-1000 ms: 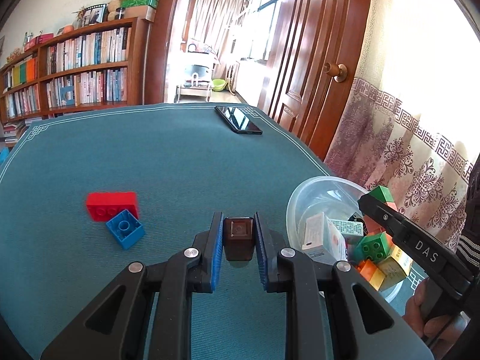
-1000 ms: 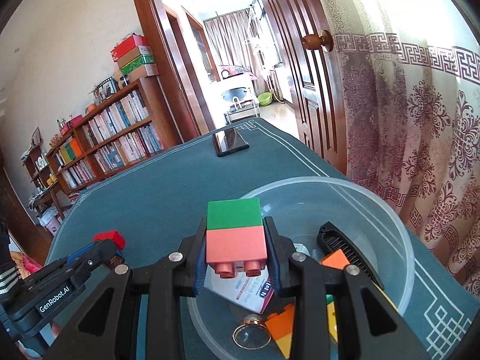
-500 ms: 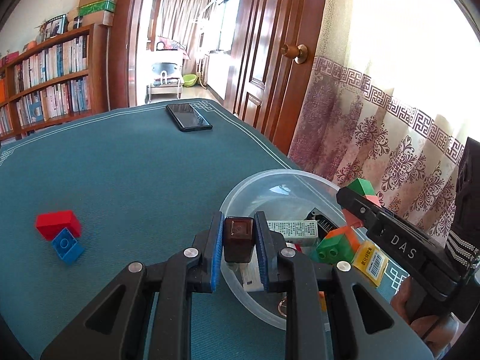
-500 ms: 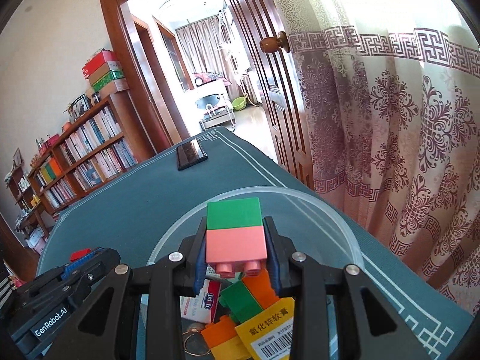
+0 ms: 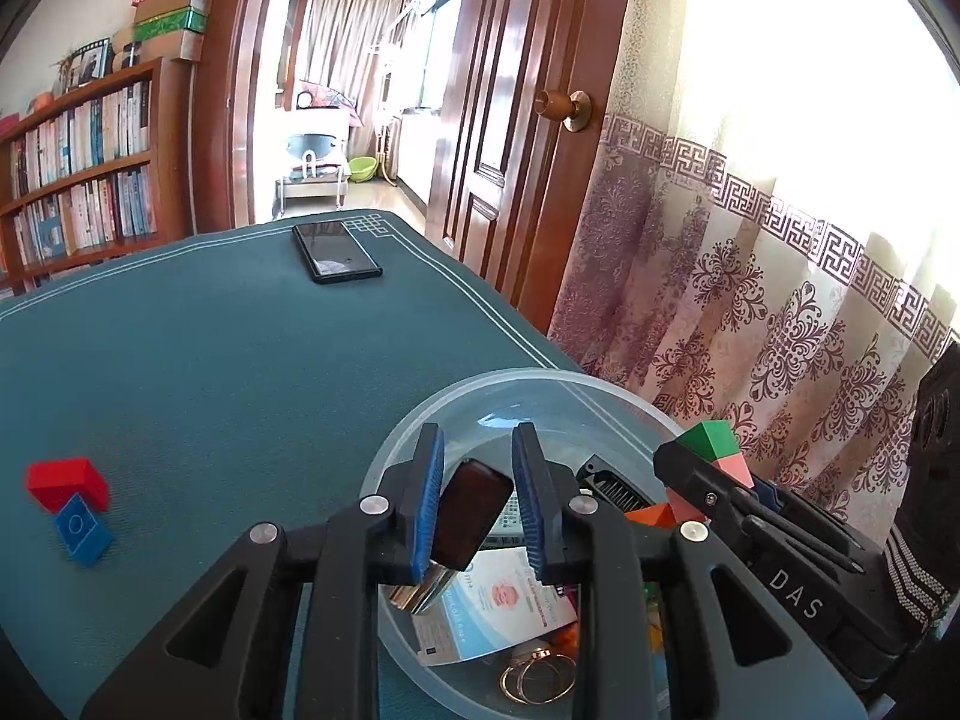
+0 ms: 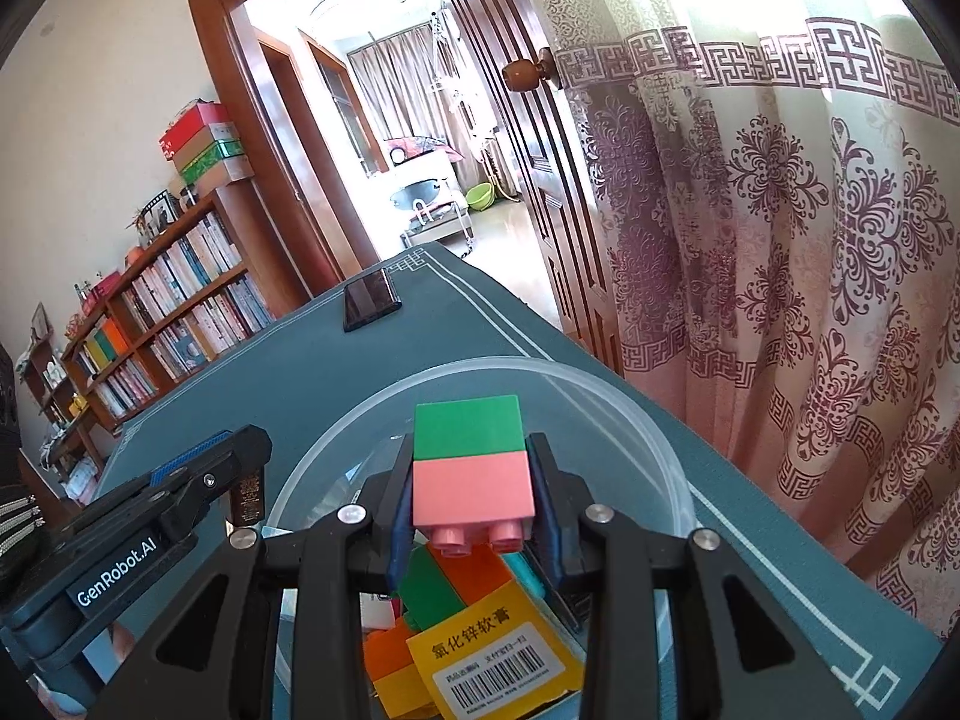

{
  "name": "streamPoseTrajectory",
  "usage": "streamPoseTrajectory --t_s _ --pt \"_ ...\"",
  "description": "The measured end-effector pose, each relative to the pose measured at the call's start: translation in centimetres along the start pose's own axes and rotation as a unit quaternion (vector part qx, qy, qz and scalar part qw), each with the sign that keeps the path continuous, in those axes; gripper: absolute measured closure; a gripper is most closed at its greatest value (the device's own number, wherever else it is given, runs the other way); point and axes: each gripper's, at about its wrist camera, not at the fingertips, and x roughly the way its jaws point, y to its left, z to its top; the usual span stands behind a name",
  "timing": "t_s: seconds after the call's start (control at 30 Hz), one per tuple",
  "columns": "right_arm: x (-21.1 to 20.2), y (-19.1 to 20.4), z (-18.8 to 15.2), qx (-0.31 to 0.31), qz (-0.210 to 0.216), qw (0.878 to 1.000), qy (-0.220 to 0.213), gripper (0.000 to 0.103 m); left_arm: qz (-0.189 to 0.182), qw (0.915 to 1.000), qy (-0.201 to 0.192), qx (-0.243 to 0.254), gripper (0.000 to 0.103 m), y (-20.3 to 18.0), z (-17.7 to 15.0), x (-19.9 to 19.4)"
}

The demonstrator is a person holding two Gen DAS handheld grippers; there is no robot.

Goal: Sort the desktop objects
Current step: 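Lower both held items into the bowl and open both tools, then withdraw both open tools from the bowl toward the red and blue bricks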

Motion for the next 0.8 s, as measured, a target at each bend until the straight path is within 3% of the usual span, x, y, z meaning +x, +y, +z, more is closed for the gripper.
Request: streamPoseTrajectory --t_s 0.07,0.1,0.13,0.17,0.43,0.8 --pt "-0.1 -0.2 0.1 0.002 -0.001 1.0 -0.001 0.062 -0.024 0.9996 0.01 -0.012 0.061 0.1 0.1 0.3" --pt "-0.1 -0.3 0.1 0.003 -0.003 1.0 -0.003 0.06 -0.022 0.9996 0.01 -0.014 0.04 0.0 0.1 0.4" --pt "-0.3 -0.5 0.2 0.005 -0.005 1.0 -0.006 0.056 -0.013 0.9998 0.006 -0.014 0.026 0.0 0.0 0.2" --pt "-0.3 -0.6 0.2 0.006 -0.006 1.0 -0.008 0.053 -0.003 0.9999 0.0 -0.013 0.023 0.1 -0.1 0.0" --pt "-0.5 -0.1 0.3 0.001 -0.01 1.0 -0.015 0.036 0.028 0.9989 -0.019 -0.034 0.021 3.0 0.3 -1.6" --pt "-0.4 2.7 -0.6 -0.031 0.0 0.999 -0.012 0.025 0.09 0.993 -0.028 -0.071 0.02 7.4 -0.5 -2.9"
